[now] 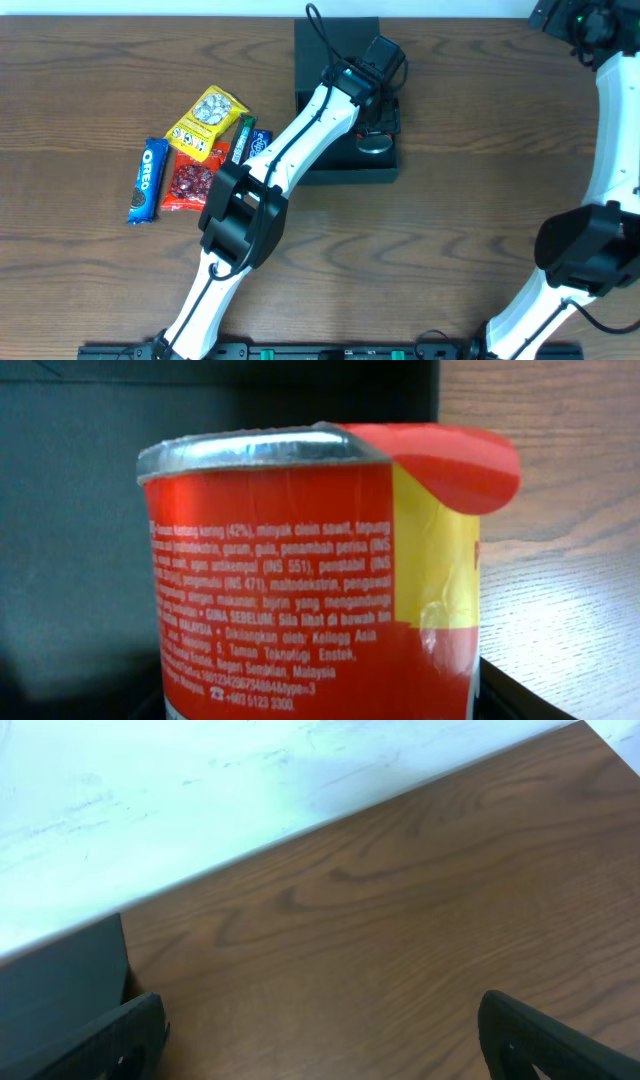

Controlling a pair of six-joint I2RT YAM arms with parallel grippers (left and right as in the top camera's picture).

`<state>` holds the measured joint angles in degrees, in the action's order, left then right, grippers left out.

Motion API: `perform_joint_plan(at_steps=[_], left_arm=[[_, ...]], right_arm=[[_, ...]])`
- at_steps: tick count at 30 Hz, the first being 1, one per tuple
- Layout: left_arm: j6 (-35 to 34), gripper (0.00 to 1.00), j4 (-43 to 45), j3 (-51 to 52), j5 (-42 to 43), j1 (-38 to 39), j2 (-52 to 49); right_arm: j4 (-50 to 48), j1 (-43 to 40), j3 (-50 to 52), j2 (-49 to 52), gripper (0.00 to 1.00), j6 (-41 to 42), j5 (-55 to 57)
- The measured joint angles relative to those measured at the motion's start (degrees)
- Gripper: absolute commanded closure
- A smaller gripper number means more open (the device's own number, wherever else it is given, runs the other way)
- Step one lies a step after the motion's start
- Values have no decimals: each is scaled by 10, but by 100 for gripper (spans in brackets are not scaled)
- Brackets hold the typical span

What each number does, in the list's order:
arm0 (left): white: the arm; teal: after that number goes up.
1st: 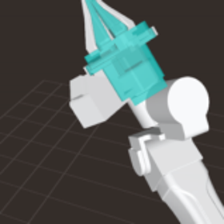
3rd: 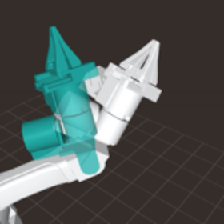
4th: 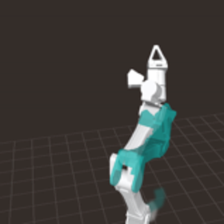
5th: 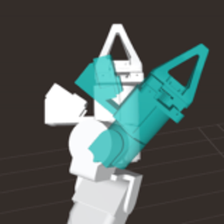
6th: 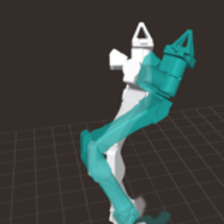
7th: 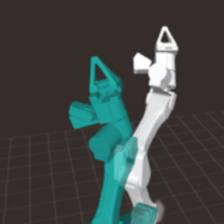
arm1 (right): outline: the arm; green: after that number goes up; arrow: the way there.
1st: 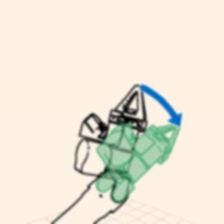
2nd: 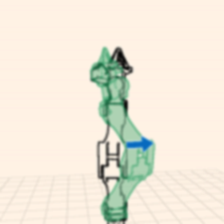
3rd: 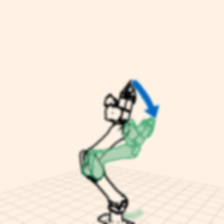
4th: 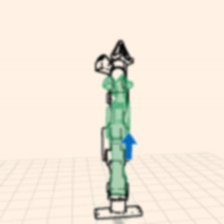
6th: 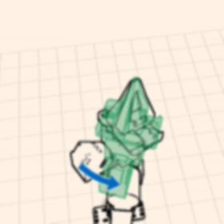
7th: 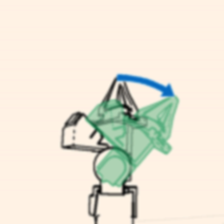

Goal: Pack container
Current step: 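Lower the Pringles can into the black box and release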

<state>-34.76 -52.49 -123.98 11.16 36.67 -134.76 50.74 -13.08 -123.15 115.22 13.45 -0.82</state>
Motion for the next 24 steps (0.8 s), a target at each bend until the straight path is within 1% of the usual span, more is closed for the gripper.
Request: perform_joint_plan(at_steps=[3,4,7,8,14,18,20,24], left_arm=[[-4,20,0,0,0,0,0],[-7,19,-1,0,0,0,0],[-12,14,-4,0,3,0,0],[-12,13,-4,0,3,0,0],[-12,14,-5,0,5,0,0],[-8,20,-5,0,5,-1,0],[0,22,-5,0,7,-4,0],[23,22,-16,-17,7,-17,0]], right_arm=[[0,0,0,0,1,0,-1],[0,0,0,0,1,0,-1],[0,0,0,0,1,0,-3],[0,0,0,0,1,0,-5],[1,0,0,0,1,0,-16],[5,0,0,0,1,0,-21],[6,0,0,0,1,0,-22],[6,0,0,0,1,0,-22]])
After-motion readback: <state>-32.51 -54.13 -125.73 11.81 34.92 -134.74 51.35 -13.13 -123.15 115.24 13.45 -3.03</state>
